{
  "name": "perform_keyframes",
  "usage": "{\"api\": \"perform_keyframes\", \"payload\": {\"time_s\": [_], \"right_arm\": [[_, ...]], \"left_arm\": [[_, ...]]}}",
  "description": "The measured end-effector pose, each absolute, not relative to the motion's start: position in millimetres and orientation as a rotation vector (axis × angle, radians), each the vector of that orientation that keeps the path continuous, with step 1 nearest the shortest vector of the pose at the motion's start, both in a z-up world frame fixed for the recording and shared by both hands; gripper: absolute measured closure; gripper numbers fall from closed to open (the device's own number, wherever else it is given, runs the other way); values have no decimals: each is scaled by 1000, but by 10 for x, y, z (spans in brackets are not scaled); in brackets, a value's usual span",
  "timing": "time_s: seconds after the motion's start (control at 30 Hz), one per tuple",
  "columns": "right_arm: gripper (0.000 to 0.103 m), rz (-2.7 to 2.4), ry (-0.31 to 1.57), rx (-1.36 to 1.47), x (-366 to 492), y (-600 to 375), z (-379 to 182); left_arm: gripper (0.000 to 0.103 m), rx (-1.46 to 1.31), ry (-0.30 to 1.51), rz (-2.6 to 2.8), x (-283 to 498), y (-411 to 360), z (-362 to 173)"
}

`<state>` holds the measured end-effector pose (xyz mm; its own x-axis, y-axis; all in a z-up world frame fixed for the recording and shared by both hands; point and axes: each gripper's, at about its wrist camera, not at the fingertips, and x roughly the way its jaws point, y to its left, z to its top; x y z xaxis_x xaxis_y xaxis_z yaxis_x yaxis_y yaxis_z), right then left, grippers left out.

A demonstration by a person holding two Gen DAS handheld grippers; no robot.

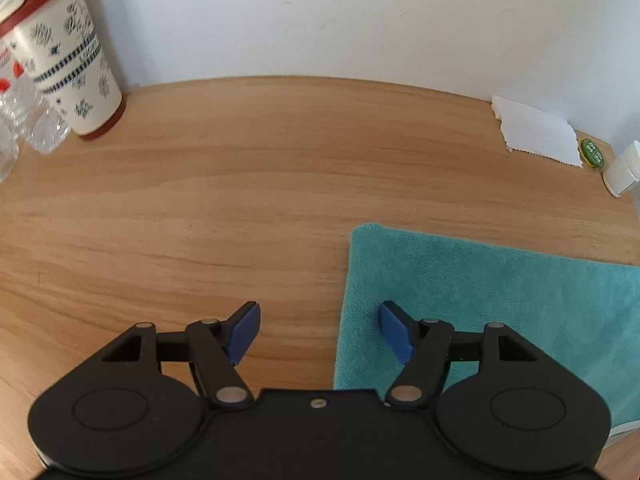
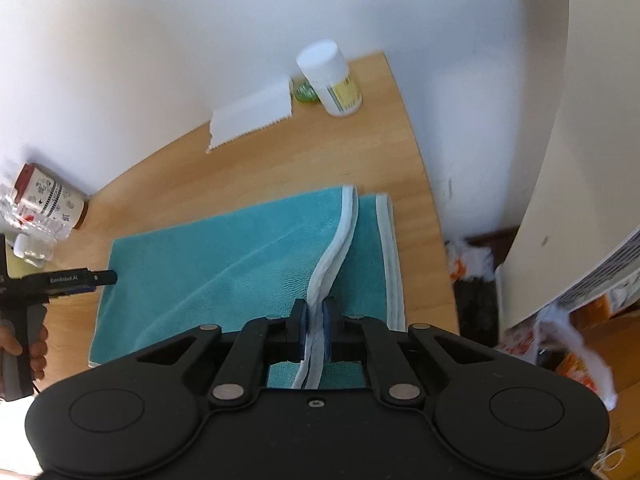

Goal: Fold towel

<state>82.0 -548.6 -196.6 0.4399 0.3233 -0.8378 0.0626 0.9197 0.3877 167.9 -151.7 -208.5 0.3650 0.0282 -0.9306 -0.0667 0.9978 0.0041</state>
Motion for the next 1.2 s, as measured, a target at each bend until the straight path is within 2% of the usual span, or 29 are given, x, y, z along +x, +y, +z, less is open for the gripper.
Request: {"api": "perform_keyframes", "payload": {"time_s": [0.07, 0.23, 0.43, 0.6, 0.7, 1.0, 1.2], "right_arm": [[95, 128, 1093, 363, 770, -5477, -1901], [95, 23, 1137, 340, 717, -5521, -2096], [94, -2, 1193, 336, 719, -5580, -2339], [94, 7, 1199, 345, 708, -5606, -2331], [94, 11, 1202, 358, 691, -5618, -2327], [94, 17, 1200, 375, 701, -5646, -2350], [94, 14, 1198, 394, 707, -5673, -2356]], "left_arm": [[35, -12, 1182, 61, 1688, -1522, -2043], [24, 4, 1197, 34, 1730, -1549, -2082], [24, -26, 1227, -28, 1810, -1659, -2220], [24, -71, 1239, -40, 1904, -1686, -2249], [20, -88, 1245, -24, 1910, -1599, -2207], [19, -214, 1199, -132, 1842, -1451, -1951], [22, -158, 1258, -209, 1934, -1667, -2183]]}}
